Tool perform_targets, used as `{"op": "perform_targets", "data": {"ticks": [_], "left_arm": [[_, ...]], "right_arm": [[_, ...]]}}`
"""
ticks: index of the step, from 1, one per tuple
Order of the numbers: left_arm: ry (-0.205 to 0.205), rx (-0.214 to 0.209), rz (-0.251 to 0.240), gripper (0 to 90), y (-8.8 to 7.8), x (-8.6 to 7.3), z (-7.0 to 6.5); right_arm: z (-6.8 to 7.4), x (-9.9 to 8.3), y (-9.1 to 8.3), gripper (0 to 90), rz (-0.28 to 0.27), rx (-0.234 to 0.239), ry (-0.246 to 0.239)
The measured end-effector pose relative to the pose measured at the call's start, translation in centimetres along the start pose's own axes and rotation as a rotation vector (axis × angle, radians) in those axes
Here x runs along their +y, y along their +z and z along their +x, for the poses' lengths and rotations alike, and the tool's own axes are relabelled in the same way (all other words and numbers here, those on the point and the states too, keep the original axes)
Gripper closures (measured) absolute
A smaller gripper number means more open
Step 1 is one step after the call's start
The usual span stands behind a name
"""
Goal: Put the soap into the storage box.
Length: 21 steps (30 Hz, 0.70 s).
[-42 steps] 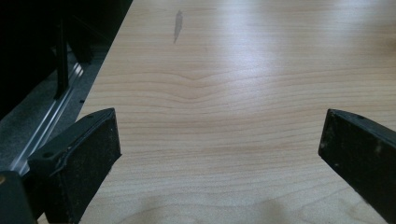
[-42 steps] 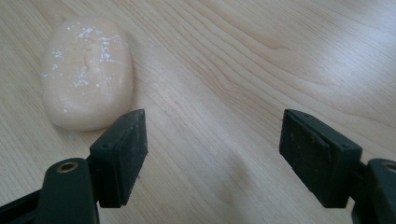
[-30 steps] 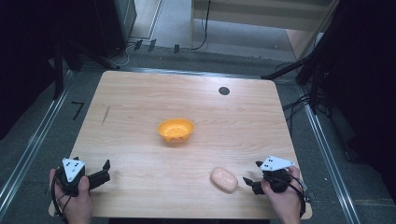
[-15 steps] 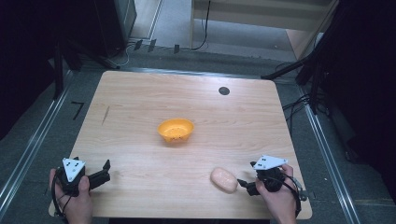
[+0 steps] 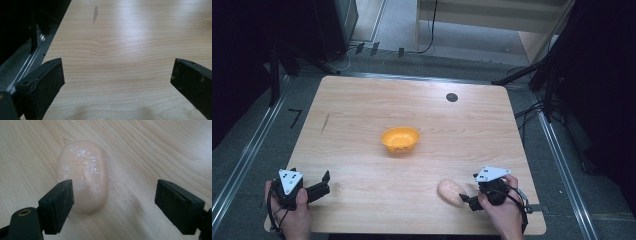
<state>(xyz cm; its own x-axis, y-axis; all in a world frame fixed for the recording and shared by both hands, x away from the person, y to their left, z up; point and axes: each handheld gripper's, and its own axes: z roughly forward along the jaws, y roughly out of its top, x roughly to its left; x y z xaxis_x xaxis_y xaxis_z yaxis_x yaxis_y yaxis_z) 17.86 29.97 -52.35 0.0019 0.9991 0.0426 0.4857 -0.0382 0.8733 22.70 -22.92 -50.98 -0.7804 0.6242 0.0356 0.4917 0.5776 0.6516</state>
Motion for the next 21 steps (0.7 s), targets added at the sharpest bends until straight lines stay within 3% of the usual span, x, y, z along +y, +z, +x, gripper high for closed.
{"op": "perform_targets", "data": {"ticks": [21], "left_arm": [[-0.002,-0.003,0.002,0.0,0.0,0.0,0.0]], "right_arm": [[1.9,1.2,1.7,14.2,0.060,0.071,-0.024]]}}
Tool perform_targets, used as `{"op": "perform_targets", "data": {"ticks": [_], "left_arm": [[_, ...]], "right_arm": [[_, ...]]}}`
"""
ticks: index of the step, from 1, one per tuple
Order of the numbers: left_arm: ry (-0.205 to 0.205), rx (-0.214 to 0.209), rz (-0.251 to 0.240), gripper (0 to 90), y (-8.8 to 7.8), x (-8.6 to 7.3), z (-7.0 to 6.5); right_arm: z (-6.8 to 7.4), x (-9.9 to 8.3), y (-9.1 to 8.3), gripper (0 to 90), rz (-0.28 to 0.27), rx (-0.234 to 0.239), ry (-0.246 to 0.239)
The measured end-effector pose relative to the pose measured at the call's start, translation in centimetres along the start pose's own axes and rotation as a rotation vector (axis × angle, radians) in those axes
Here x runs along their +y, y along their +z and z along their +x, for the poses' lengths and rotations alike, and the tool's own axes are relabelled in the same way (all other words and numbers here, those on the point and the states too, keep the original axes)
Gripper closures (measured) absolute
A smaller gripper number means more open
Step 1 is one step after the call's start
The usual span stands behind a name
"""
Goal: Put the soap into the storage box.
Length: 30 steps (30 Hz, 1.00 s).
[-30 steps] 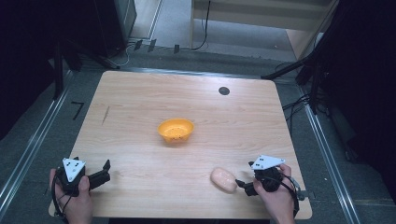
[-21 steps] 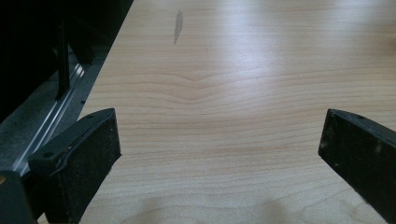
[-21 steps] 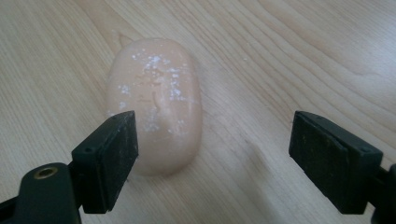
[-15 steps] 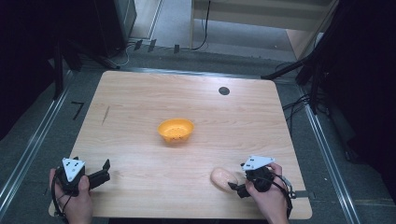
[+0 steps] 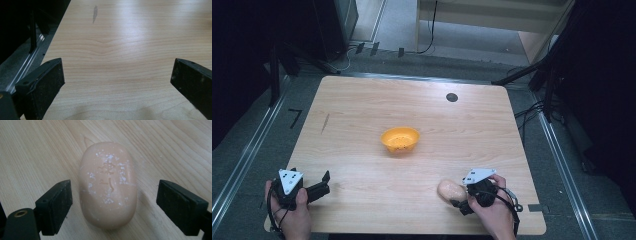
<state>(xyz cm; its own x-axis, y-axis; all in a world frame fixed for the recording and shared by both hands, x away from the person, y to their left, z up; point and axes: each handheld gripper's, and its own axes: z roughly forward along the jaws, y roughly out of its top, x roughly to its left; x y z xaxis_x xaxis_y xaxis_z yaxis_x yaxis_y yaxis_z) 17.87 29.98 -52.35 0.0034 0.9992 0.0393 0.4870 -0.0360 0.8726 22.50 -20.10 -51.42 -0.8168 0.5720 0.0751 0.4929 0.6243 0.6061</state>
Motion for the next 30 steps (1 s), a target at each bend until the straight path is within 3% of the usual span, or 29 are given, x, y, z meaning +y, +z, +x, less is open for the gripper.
{"op": "perform_targets", "data": {"ticks": [10,22,30], "left_arm": [[-0.001,0.001,0.000,0.0,0.0,0.0,0.0],[0.001,0.000,0.001,0.0,0.0,0.0,0.0],[-0.002,0.001,0.000,0.0,0.0,0.0,0.0]], "right_arm": [[0.7,0.6,1.2,16.1,0.048,0.037,-0.019],[0.9,0.8,2.1,29.1,0.070,-0.034,-0.036],[0.8,0.9,2.0,33.3,0.069,-0.025,-0.045]]}}
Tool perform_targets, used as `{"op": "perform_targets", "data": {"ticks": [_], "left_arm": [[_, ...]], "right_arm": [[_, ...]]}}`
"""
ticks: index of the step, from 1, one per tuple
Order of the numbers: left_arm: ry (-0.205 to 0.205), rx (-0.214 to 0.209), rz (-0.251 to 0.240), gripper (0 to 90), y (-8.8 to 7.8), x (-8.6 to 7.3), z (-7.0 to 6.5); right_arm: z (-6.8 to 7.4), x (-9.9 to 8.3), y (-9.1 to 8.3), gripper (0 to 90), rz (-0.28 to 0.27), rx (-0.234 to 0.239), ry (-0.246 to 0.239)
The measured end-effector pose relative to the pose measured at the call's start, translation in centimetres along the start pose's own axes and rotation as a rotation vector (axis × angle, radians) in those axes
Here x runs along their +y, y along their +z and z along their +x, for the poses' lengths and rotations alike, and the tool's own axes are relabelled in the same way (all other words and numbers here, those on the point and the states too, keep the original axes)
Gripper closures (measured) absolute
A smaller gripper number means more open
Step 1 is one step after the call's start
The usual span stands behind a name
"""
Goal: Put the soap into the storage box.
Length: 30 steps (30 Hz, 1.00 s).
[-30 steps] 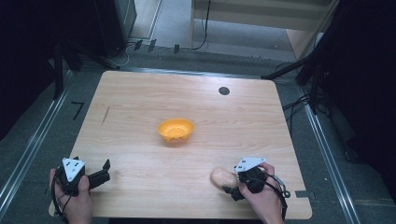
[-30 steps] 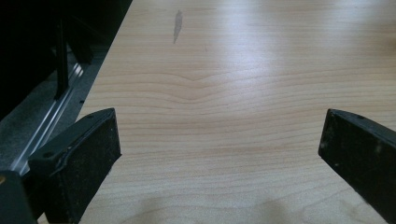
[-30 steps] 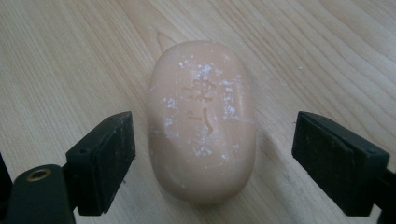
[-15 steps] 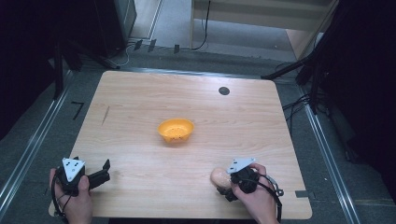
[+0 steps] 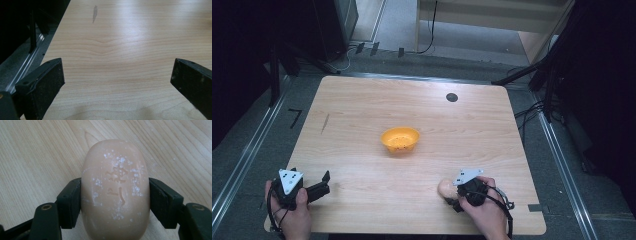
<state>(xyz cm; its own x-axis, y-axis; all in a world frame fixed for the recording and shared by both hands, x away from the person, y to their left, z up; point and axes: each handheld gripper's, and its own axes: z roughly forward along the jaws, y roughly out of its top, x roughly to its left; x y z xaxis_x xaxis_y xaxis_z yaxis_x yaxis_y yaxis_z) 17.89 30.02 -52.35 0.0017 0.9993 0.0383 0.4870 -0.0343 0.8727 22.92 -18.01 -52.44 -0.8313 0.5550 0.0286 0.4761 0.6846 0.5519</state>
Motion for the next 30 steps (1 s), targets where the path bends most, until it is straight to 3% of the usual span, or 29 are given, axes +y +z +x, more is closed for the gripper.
{"op": "perform_targets", "data": {"ticks": [12,16,26,30], "left_arm": [[-0.003,-0.001,-0.004,0.0,0.0,0.0,0.1],[-0.002,0.000,-0.003,0.0,0.0,0.0,0.0],[0.005,0.000,-0.001,0.0,0.0,0.0,0.0],[0.010,-0.002,0.007,0.0,0.1,0.1,-0.1]], "right_arm": [[-0.3,0.6,-0.4,33.6,0.019,0.031,-0.029],[-0.4,0.9,-0.5,33.6,0.030,0.021,-0.043],[-0.9,1.9,-1.0,33.6,0.022,0.033,-0.055],[-1.7,2.2,-1.1,33.6,-0.005,0.067,-0.052]]}}
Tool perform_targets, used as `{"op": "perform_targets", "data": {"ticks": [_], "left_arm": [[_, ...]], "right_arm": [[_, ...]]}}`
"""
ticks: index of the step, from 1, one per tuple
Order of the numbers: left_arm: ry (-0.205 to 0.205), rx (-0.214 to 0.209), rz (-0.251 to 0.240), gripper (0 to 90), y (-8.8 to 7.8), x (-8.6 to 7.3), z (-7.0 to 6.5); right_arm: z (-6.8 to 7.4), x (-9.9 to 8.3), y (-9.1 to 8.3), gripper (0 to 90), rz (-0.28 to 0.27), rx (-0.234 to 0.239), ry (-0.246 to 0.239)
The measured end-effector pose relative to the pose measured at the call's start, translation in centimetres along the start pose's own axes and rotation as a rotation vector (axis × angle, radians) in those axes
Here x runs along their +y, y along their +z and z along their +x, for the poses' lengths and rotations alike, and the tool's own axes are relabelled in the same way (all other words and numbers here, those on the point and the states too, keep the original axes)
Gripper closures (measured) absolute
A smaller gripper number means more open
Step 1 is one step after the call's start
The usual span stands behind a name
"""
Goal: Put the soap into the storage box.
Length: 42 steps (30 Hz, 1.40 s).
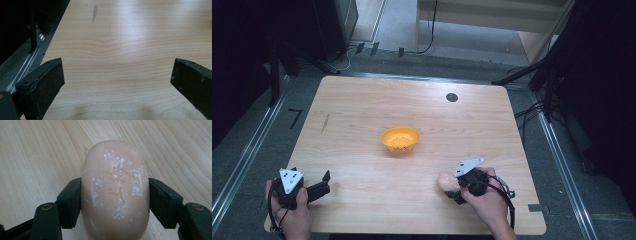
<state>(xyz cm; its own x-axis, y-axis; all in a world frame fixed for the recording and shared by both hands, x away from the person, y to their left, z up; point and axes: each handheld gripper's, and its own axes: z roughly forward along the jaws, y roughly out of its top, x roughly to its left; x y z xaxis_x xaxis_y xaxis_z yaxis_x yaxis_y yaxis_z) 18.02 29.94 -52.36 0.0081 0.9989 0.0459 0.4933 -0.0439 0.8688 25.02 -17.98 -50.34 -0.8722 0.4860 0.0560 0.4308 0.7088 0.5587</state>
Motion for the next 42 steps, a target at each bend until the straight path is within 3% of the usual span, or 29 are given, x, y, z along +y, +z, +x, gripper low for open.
{"op": "perform_targets", "data": {"ticks": [4,9,12,17,21,25,30,42], "left_arm": [[0.012,-0.008,0.007,0.0,0.1,0.1,-0.1],[-0.001,-0.038,-0.010,0.0,0.1,0.0,0.1],[-0.019,-0.053,0.004,0.0,0.2,0.1,0.3],[-0.003,-0.074,0.051,0.0,0.6,0.3,0.3],[-0.033,-0.090,0.065,0.0,0.7,0.3,0.6],[-0.050,-0.083,0.067,0.0,0.8,0.3,0.7],[-0.039,-0.077,0.063,0.0,0.7,0.3,0.6],[-0.042,-0.075,0.048,0.0,0.6,0.2,0.6]], "right_arm": [[-0.4,0.2,-0.1,33.6,-0.006,0.022,-0.005],[-0.9,1.0,-0.5,33.6,0.001,0.020,-0.030],[-1.2,1.5,-0.7,33.6,-0.011,0.039,-0.065],[-1.8,2.8,-0.6,33.6,-0.014,0.047,-0.090],[-2.0,4.0,-0.4,33.6,-0.003,0.059,-0.122],[-2.3,5.1,-0.2,33.6,0.020,0.068,-0.157],[-2.7,6.4,-0.4,33.6,-0.003,0.088,-0.188],[-4.1,7.7,0.0,33.6,-0.011,0.114,-0.200]]}}
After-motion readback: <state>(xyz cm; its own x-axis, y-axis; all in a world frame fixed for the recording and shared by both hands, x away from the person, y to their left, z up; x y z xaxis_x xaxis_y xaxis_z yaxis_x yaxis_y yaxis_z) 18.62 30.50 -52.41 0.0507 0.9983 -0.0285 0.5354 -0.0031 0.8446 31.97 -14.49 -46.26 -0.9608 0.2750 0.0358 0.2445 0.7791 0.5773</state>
